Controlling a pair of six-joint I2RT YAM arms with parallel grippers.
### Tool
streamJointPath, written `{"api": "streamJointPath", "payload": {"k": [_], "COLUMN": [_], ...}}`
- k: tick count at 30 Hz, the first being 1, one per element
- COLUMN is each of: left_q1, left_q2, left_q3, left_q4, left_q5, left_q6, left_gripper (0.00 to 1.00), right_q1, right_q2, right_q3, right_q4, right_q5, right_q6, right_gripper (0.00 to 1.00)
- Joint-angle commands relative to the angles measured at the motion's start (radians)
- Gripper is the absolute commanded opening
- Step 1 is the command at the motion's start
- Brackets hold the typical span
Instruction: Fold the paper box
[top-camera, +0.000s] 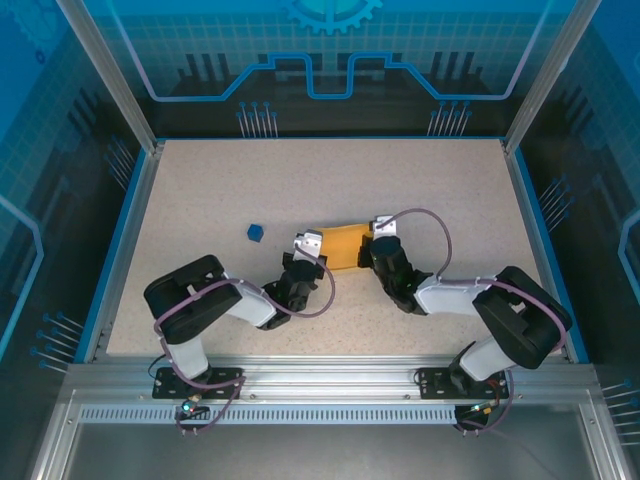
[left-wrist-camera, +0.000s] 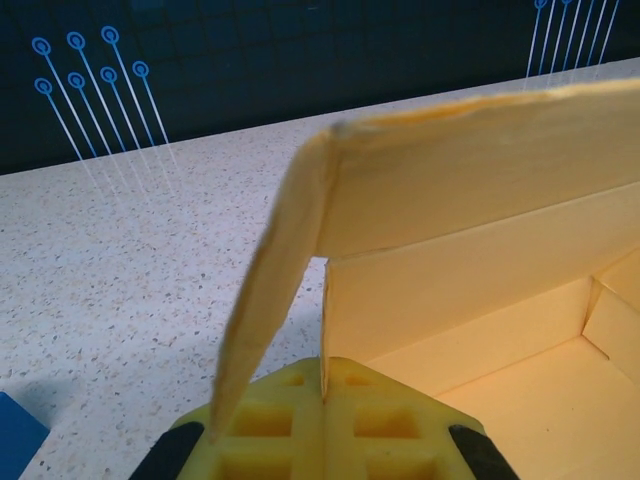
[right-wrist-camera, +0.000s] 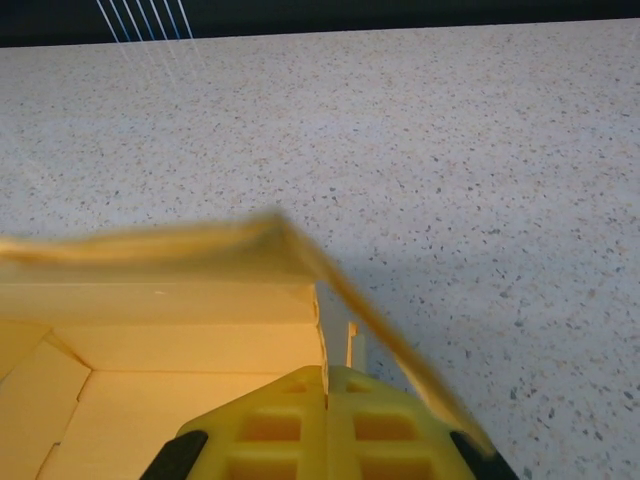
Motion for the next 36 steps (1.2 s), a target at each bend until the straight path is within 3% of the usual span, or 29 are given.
{"api": "streamJointPath", "payload": {"k": [1, 9, 23, 30, 36], "left_q1": [-0.021, -0.042, -0.062, -0.062, -0.061], "left_q2": [0.033, 0.031, 0.023, -0.015, -0.081], "left_q3": [-0.04, -0.064, -0.094, -0.113, -0.115], "left_q4": [0.017, 0.056, 0.11, 0.081, -0.041], "left_q5": [-0.009, -0.022, -0.039, -0.022, -0.01], "left_q6": [0.052, 0.073, 0.102, 0.086, 0.031], "left_gripper": [0.04, 0.04, 0.17, 0.26, 0.35], "right_q1": [0.044, 0.081, 0.101, 0.101, 0.101], "right_q2": [-0.014, -0.008, -0.025, -0.026, -0.034], "right_q3": [-0.041, -0.08, -0.068, -0.036, -0.025], "right_q4": [0.027, 0.051, 0.006, -0.035, -0.055], "right_q5": [0.031, 0.075, 0.116, 0.12, 0.127], "right_q6": [0.002, 0.014, 0.013, 0.01, 0.007], "right_gripper": [0.0, 0.0, 0.0, 0.0, 0.0]}}
